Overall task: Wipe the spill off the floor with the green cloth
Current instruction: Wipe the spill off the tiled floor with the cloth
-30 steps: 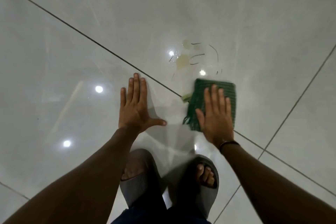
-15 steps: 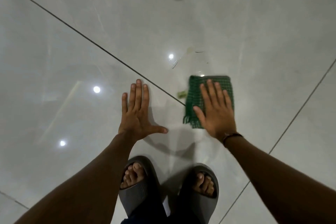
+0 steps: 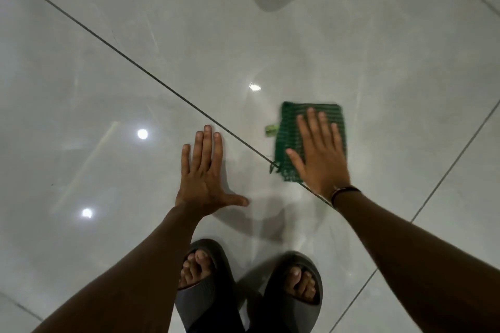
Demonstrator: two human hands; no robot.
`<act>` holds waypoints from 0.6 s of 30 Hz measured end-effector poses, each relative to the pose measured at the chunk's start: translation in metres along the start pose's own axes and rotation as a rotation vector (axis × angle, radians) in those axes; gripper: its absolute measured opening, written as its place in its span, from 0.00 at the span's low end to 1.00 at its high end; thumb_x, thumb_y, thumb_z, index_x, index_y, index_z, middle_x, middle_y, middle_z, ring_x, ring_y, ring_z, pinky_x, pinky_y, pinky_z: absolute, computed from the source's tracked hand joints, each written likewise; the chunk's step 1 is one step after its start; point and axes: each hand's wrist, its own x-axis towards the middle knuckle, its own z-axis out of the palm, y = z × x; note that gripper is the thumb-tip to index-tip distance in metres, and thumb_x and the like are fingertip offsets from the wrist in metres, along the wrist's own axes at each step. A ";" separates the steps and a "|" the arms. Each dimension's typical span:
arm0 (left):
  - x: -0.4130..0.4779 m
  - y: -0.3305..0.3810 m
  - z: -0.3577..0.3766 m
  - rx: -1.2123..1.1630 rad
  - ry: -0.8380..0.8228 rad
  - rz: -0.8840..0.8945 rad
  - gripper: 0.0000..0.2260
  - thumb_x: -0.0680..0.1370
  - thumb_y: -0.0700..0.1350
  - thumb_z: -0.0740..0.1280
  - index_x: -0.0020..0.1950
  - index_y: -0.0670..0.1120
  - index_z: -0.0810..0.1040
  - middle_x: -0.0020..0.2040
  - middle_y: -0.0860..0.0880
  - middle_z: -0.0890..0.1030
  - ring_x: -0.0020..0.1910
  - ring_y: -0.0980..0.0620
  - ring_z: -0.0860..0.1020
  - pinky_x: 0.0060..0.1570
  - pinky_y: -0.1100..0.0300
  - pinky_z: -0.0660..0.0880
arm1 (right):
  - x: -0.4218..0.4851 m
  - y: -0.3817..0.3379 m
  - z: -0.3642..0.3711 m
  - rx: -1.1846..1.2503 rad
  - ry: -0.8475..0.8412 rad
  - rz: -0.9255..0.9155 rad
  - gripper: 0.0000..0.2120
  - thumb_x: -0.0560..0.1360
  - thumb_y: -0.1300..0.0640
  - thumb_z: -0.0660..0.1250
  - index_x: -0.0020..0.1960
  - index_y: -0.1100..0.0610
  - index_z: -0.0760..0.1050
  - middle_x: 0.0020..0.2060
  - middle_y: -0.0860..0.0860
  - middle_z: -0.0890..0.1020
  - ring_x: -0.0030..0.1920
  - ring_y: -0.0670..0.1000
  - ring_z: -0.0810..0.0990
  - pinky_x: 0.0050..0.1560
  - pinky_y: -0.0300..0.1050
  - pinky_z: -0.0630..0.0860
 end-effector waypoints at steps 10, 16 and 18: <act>0.000 0.001 -0.002 0.018 0.002 -0.006 0.76 0.58 0.88 0.63 0.88 0.42 0.36 0.88 0.42 0.32 0.87 0.41 0.32 0.85 0.35 0.37 | 0.100 -0.065 -0.020 0.066 0.097 0.031 0.39 0.86 0.34 0.46 0.88 0.56 0.45 0.88 0.60 0.48 0.87 0.64 0.47 0.86 0.67 0.46; 0.001 0.001 -0.002 0.018 -0.024 -0.014 0.76 0.57 0.88 0.64 0.87 0.43 0.34 0.87 0.43 0.29 0.86 0.41 0.30 0.85 0.35 0.38 | -0.032 -0.015 0.011 0.034 0.011 -0.051 0.38 0.86 0.34 0.48 0.88 0.54 0.48 0.88 0.57 0.50 0.88 0.60 0.47 0.86 0.66 0.52; 0.000 0.001 -0.001 0.018 -0.025 -0.007 0.76 0.57 0.88 0.64 0.87 0.44 0.33 0.86 0.43 0.28 0.86 0.41 0.29 0.85 0.35 0.37 | -0.018 0.009 0.006 0.030 0.014 0.084 0.38 0.86 0.34 0.48 0.88 0.55 0.48 0.88 0.58 0.51 0.88 0.61 0.49 0.86 0.65 0.51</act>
